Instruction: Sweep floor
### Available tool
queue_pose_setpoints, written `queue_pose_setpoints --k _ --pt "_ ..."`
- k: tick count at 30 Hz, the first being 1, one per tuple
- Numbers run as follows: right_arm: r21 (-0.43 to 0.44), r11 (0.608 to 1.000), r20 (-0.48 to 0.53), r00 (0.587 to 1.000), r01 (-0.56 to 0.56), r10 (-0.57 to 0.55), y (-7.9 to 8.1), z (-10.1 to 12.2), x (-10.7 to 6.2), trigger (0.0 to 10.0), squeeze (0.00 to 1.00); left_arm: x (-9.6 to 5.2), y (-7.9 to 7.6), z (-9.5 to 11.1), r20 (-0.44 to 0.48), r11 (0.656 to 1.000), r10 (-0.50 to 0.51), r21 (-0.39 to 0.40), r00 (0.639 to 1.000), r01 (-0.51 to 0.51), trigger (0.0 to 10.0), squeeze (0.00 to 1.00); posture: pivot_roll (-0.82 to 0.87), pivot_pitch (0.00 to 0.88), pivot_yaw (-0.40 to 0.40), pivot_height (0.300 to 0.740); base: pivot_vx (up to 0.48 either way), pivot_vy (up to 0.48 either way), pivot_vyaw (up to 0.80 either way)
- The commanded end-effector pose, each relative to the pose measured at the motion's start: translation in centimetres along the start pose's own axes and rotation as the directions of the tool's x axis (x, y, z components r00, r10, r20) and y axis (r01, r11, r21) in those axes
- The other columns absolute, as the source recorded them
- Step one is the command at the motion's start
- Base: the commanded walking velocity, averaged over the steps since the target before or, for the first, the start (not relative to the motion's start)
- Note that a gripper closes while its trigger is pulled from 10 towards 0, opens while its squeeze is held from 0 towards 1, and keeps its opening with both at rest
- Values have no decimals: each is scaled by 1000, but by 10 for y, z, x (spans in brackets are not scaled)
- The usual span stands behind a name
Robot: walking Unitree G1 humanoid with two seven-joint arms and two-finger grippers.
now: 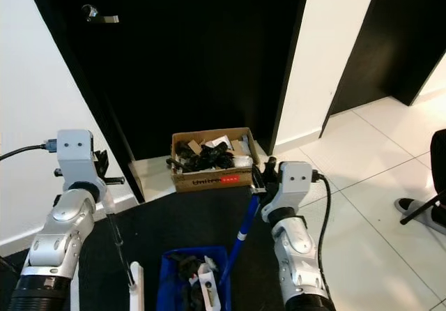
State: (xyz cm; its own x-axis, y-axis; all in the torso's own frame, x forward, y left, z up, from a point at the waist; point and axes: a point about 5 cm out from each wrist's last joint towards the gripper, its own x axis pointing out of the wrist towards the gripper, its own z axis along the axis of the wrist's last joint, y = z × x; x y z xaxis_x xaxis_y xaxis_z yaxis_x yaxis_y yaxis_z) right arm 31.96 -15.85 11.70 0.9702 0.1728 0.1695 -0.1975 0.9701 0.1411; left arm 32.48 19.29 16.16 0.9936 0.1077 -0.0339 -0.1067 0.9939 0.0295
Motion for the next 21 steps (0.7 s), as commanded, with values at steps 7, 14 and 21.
queue_pose_setpoints --k 7,14,21 --pt "30 999 33 999 -13 12 5 5 3 10000 0 -2 2 2 22 1000 9 15 1000 -9 10000 0 18 92 61 740 0 0 0" --pt "28 1000 30 999 -12 11 5 4 2 10000 0 -3 -1 2 25 1000 -4 29 1000 4 10000 0 15 97 61 740 0 0 0" --pt "-17 999 84 996 30 -28 0 17 6 10000 0 -2 -5 6 51 999 -29 22 998 28 10000 0 15 98 61 740 0 0 0"
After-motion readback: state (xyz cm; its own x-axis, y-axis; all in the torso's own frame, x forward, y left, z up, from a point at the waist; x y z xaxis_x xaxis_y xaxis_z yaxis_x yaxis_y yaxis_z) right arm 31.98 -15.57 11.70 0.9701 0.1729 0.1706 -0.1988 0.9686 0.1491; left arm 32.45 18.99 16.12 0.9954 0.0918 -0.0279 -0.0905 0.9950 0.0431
